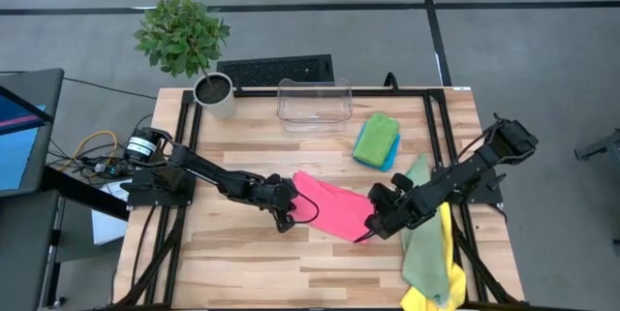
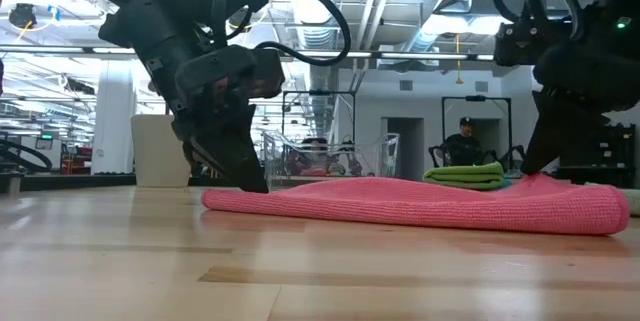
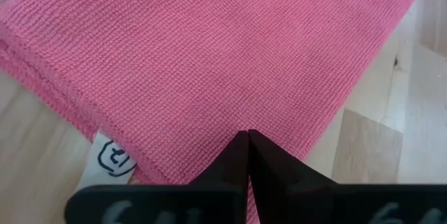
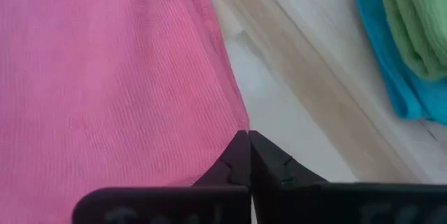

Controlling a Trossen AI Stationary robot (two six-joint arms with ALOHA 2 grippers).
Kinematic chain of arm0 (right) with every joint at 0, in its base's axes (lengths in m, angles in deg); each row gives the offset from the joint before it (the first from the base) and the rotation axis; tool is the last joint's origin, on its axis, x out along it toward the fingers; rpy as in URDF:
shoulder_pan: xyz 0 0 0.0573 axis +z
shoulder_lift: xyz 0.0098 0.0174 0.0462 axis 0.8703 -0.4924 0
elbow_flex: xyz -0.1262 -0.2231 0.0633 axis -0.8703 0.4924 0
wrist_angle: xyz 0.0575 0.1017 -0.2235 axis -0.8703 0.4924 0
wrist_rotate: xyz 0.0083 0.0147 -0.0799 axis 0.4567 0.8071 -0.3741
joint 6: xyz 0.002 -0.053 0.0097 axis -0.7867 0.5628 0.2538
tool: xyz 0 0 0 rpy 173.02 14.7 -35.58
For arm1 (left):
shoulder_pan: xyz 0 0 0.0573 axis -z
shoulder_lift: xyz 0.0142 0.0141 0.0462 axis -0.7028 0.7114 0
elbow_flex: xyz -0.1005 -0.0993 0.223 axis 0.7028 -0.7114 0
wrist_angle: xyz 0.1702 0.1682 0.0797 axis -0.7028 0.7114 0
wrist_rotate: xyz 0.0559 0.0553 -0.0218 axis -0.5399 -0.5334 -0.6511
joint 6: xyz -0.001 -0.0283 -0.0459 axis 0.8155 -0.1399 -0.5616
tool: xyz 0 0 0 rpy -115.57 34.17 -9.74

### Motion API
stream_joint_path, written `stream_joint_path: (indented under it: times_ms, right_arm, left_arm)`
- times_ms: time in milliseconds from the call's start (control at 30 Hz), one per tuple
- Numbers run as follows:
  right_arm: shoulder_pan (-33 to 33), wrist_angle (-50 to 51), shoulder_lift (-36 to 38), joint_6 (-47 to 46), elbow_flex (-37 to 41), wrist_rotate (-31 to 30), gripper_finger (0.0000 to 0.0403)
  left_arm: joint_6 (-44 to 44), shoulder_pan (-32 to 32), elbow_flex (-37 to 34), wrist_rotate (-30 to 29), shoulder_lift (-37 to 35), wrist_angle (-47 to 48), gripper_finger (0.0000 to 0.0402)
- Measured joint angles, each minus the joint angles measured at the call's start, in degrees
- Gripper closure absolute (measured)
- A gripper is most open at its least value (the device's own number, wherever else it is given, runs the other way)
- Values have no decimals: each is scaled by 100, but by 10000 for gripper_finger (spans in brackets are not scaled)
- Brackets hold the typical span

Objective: Fold microfiber towels
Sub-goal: Fold pink microfiber towel

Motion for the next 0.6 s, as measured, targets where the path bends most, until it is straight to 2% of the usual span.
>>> stream_joint_path:
  times_ms: [200, 367, 467, 600]
  right_arm:
    - [45, 299, 0, -349, 0, 45, 378]
    - [159, 100, 0, -293, 0, 71, 378]
    - [166, 95, 0, -291, 0, 45, 354]
    - [221, 326, 66, -290, 0, -176, 303]
  left_arm:
    - [-92, 22, 0, -2, 0, 4, 401]
    - [-113, 26, 0, -2, 0, 4, 401]
    - [-179, 44, 0, -2, 0, 4, 401]
    - [-329, 110, 0, -53, 0, 4, 401]
